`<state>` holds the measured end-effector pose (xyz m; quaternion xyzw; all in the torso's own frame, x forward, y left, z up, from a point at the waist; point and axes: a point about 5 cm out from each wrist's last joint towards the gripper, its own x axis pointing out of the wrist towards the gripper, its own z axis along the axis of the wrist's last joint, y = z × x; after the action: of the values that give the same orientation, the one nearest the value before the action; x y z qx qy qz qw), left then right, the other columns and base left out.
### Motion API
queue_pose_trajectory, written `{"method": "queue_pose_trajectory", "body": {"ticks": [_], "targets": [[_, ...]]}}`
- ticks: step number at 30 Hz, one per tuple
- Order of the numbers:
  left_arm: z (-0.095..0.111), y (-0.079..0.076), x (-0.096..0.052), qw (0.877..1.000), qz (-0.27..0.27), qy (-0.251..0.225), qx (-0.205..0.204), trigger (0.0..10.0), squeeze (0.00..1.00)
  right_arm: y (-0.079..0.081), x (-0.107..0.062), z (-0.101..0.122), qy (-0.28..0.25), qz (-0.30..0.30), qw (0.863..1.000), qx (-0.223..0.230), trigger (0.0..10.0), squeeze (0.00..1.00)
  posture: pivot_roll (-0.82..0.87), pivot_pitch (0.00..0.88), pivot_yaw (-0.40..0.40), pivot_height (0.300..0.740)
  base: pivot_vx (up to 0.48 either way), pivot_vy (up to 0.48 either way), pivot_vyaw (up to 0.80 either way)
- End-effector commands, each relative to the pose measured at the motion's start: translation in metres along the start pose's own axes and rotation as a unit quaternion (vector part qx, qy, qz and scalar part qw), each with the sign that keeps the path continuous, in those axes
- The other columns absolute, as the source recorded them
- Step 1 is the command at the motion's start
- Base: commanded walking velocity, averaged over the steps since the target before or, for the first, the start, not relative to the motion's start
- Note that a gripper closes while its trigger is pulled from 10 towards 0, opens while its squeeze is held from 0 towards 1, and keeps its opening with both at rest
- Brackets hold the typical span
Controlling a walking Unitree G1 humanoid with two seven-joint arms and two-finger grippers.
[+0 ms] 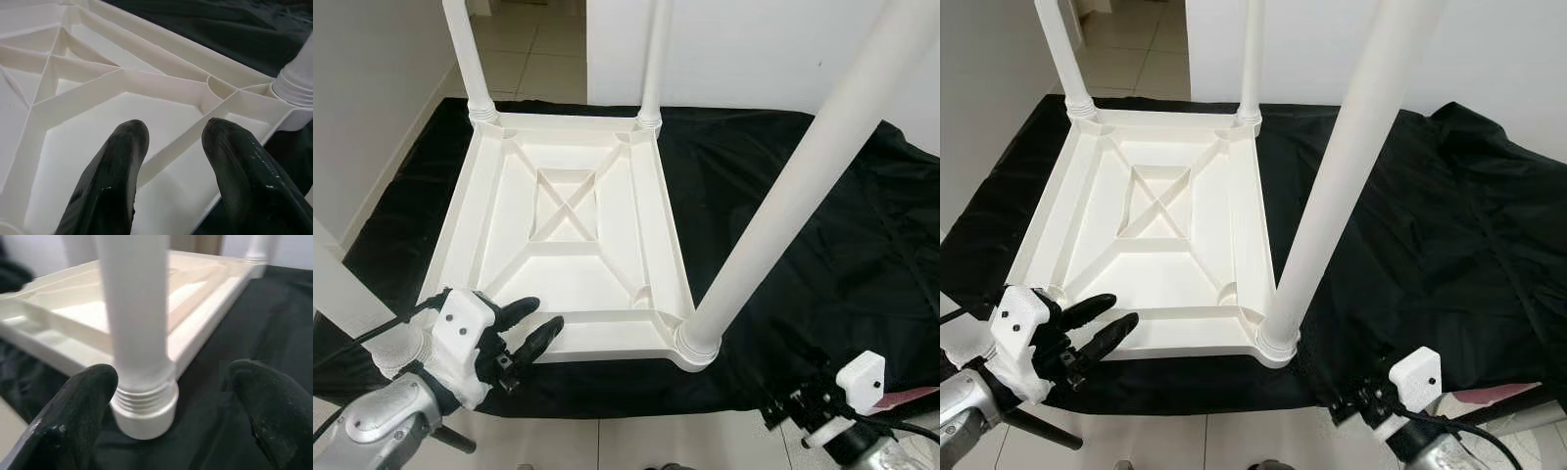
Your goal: Building children table
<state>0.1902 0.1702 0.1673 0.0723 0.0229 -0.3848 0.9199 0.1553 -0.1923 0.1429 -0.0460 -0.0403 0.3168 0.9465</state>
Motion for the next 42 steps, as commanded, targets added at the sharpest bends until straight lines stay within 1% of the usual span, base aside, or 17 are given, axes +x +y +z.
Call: {"method": "queue_pose_trajectory", "body": {"ticks": [1,3,5,7,9,12,15,17,20,22,27,28,30,32,36,40,42], "targets": [[0.001,-0.016,0.001,0.989,-0.146,0.000,-0.001,10.0,0.00,0.000,0.004,-0.002,0.003,0.016,1.000,0.009,10.0,0.00,-0.01,0.090,-0.034,0.740,0.000,0.000,0.00],[-0.001,-0.019,0.004,0.987,-0.162,0.002,-0.001,10.0,0.00,-0.002,0.016,-0.004,-0.004,0.035,0.999,0.004,10.0,0.00,-0.01,0.090,-0.031,0.740,0.000,0.000,0.00],[-0.001,-0.019,0.004,0.987,-0.162,0.002,-0.001,10.0,0.00,-0.002,0.016,-0.004,-0.004,0.035,0.999,0.004,10.0,0.00,-0.01,0.090,-0.031,0.740,0.000,0.000,0.00],[-0.002,-0.021,0.011,0.984,-0.179,0.001,0.005,10.0,0.00,-0.008,0.034,-0.005,-0.013,0.046,0.999,-0.004,10.0,0.00,0.00,0.087,-0.032,0.740,0.000,0.000,0.00],[-0.003,-0.021,0.014,0.983,-0.183,-0.001,0.010,10.0,0.00,-0.011,0.041,-0.006,-0.016,0.045,0.999,-0.009,10.0,0.00,0.00,0.087,-0.032,0.740,0.000,0.000,0.00],[-0.006,-0.017,0.030,0.982,-0.188,-0.001,0.012,10.0,0.00,-0.016,0.064,-0.008,-0.030,0.049,0.998,-0.003,10.0,0.00,0.00,0.081,-0.030,0.740,0.000,0.000,0.00],[-0.008,-0.012,0.038,0.982,-0.187,-0.001,0.024,10.0,0.00,-0.018,0.074,-0.008,-0.037,0.049,0.998,0.002,10.0,0.00,0.00,0.075,-0.029,0.740,0.000,0.000,0.00],[-0.008,-0.012,0.038,0.982,-0.187,-0.001,0.024,10.0,0.00,-0.018,0.074,-0.008,-0.037,0.049,0.998,0.002,10.0,0.00,0.00,0.075,-0.029,0.740,0.000,0.000,0.00],[-0.010,0.005,0.062,0.982,-0.182,0.001,0.043,10.0,0.00,-0.032,0.094,-0.014,-0.043,0.034,0.998,0.005,10.0,0.00,0.00,0.066,-0.019,0.740,0.000,0.000,0.00],[-0.007,0.013,0.072,0.983,-0.176,-0.007,0.054,10.0,0.00,-0.040,0.099,-0.016,-0.041,0.031,0.999,-0.006,10.0,0.00,-0.01,0.064,-0.015,0.740,0.000,0.000,0.00],[-0.001,0.021,0.088,0.985,-0.164,-0.018,0.057,10.0,0.00,-0.052,0.106,-0.018,-0.041,0.009,0.999,-0.012,10.0,0.00,-0.01,0.059,-0.009,0.740,0.000,0.000,0.00],[0.005,0.023,0.096,0.985,-0.159,-0.033,0.064,10.0,0.00,-0.056,0.109,-0.020,-0.039,0.002,0.999,-0.021,10.0,0.00,-0.02,0.057,-0.006,0.740,0.000,0.000,0.00],[0.005,0.023,0.096,0.985,-0.159,-0.033,0.064,10.0,0.00,-0.056,0.109,-0.020,-0.039,0.002,0.999,-0.021,10.0,0.00,-0.02,0.057,-0.006,0.740,0.000,0.000,0.00],[0.006,0.025,0.106,0.984,-0.157,-0.039,0.069,10.0,0.00,-0.064,0.114,-0.023,-0.042,-0.027,0.999,-0.014,10.0,0.00,-0.03,0.056,-0.013,0.740,0.000,0.000,0.00],[0.004,0.025,0.112,0.985,-0.152,-0.041,0.071,10.0,0.00,-0.068,0.116,-0.024,-0.046,-0.050,0.998,-0.005,10.0,0.00,-0.03,0.058,-0.013,0.740,0.000,0.000,0.00],[0.001,0.022,0.124,0.988,-0.139,-0.054,0.044,10.0,0.00,-0.077,0.110,-0.031,-0.053,-0.100,0.994,0.004,10.0,0.00,-0.03,0.066,-0.022,0.740,0.000,0.000,0.00],[0.000,0.022,0.125,0.988,-0.138,-0.054,0.042,10.0,0.00,-0.077,0.110,-0.031,-0.053,-0.101,0.993,0.002,10.0,0.00,-0.03,0.066,-0.022,0.740,0.000,0.000,0.00]]}}
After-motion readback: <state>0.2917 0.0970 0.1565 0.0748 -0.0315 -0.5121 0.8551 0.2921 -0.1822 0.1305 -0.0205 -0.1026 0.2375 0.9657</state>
